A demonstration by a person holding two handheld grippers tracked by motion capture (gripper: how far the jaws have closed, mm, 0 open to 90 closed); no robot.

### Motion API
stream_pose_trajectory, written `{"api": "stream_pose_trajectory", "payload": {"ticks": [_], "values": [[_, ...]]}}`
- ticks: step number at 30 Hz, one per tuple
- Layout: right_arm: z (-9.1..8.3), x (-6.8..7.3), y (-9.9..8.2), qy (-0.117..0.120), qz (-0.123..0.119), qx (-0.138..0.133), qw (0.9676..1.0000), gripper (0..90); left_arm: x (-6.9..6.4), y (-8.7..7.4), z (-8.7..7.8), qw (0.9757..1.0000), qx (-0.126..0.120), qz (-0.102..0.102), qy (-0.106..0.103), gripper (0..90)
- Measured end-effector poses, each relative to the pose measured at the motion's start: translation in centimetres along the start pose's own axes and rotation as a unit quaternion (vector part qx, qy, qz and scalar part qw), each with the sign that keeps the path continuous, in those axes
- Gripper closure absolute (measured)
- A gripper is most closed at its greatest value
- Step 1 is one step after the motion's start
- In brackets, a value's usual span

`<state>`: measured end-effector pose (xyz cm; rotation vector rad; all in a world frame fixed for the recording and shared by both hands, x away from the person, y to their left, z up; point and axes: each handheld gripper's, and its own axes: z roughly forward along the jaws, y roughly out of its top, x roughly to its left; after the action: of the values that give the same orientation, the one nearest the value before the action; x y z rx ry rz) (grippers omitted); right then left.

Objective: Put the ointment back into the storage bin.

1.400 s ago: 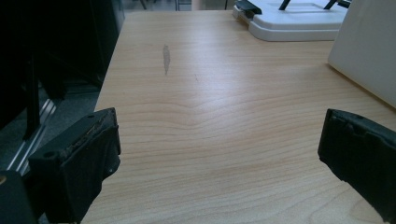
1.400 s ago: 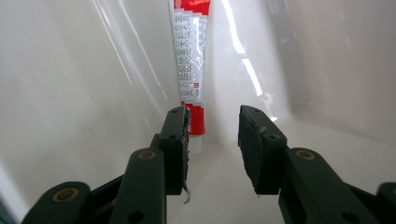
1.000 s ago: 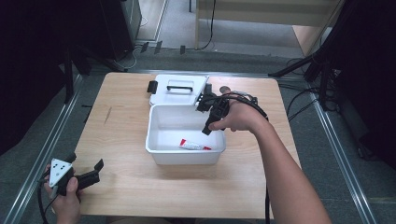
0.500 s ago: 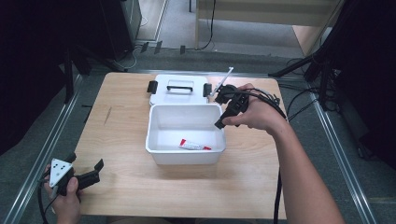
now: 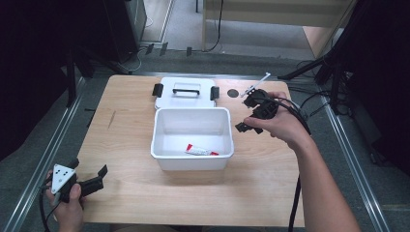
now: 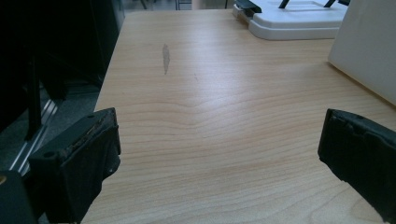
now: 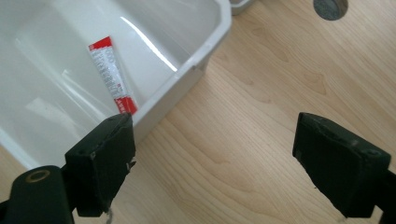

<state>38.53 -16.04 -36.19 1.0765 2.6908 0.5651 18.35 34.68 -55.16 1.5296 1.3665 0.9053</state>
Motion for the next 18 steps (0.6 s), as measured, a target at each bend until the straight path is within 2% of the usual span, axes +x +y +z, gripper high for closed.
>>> {"api": "stream_pose_trajectory", "payload": {"ticks": [4, 5, 7, 11, 14, 16, 17, 18], "values": [[0.3, -1.1, -1.6, -0.007, 0.034, -0.029, 0.9990, 13.3, 0.0, 0.0, 0.0, 1.0000, 0.000, -0.001, 0.000, 0.0], [0.5, -1.4, -2.2, -0.020, 0.047, -0.036, 0.9981, 13.3, 0.0, 0.0, 0.0, 1.0000, 0.000, 0.000, 0.000, 0.0], [0.7, -1.7, -3.1, -0.031, 0.062, -0.046, 0.9965, 13.2, 0.0, 0.0, 0.0, 1.0000, 0.000, 0.000, 0.000, 0.0], [1.3, -2.3, -4.8, -0.045, 0.092, -0.063, 0.9928, 7.9, 0.0, 0.0, 0.0, 1.0000, 0.000, 0.001, 0.000, 0.0], [1.5, -2.7, -6.3, -0.053, 0.119, -0.080, 0.9883, 2.4, 0.0, 0.0, 0.0, 1.0000, 0.001, 0.002, 0.000, 0.0], [1.6, -2.8, -7.0, -0.059, 0.128, -0.092, 0.9857, 1.8, 0.0, 0.0, 0.0, 1.0000, 0.001, 0.002, 0.000, 0.0], [1.6, -2.8, -7.0, -0.059, 0.128, -0.092, 0.9857, 1.8, 0.0, 0.0, 0.0, 1.0000, 0.001, 0.002, 0.000, 0.0], [1.7, -2.8, -7.8, -0.068, 0.133, -0.107, 0.9830, 0.7, 0.0, 0.0, 0.0, 1.0000, 0.002, 0.003, 0.000, 0.0]]}}
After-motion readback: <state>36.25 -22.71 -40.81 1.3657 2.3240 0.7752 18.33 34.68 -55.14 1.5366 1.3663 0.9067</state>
